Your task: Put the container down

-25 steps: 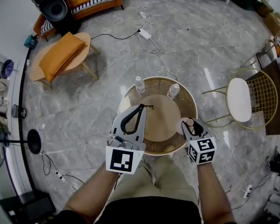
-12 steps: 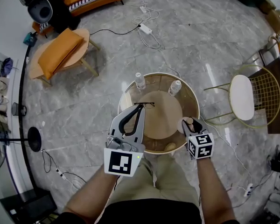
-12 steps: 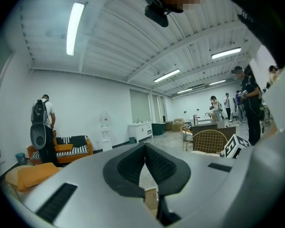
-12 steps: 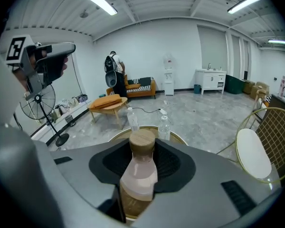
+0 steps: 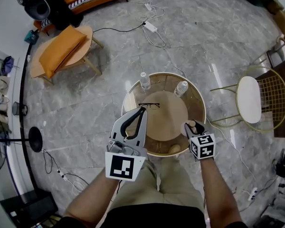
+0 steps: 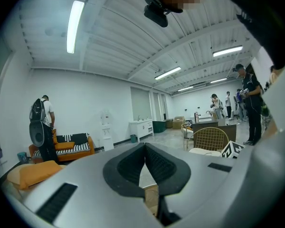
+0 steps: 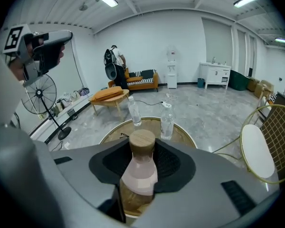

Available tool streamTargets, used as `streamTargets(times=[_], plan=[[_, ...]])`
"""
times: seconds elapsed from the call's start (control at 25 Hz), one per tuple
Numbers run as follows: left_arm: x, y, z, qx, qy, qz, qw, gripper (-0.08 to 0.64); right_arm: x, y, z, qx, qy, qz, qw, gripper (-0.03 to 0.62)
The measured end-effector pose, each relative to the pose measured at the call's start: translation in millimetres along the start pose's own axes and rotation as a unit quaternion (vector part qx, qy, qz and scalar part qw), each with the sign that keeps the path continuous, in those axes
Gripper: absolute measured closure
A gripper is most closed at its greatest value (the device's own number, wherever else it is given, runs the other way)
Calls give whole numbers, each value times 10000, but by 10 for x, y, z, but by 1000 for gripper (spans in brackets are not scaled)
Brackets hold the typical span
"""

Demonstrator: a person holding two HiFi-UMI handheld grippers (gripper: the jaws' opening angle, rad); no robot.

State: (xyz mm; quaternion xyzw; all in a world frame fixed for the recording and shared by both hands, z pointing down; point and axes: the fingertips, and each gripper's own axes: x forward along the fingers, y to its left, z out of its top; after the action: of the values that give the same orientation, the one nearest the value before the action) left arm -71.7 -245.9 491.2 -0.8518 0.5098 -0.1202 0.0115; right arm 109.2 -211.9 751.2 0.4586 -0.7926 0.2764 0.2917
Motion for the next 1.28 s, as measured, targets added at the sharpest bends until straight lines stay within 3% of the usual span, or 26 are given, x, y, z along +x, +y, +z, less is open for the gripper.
streamTargets(times=[0.4,1.28], plan=[[13,-40,-155,258,198,-176,9993,545,278,-69,-290,-65,360,-1,9993,439],[86,96,-512,137,382,-69,9992,545,838,-109,-765,-276,981,156,9947,439]])
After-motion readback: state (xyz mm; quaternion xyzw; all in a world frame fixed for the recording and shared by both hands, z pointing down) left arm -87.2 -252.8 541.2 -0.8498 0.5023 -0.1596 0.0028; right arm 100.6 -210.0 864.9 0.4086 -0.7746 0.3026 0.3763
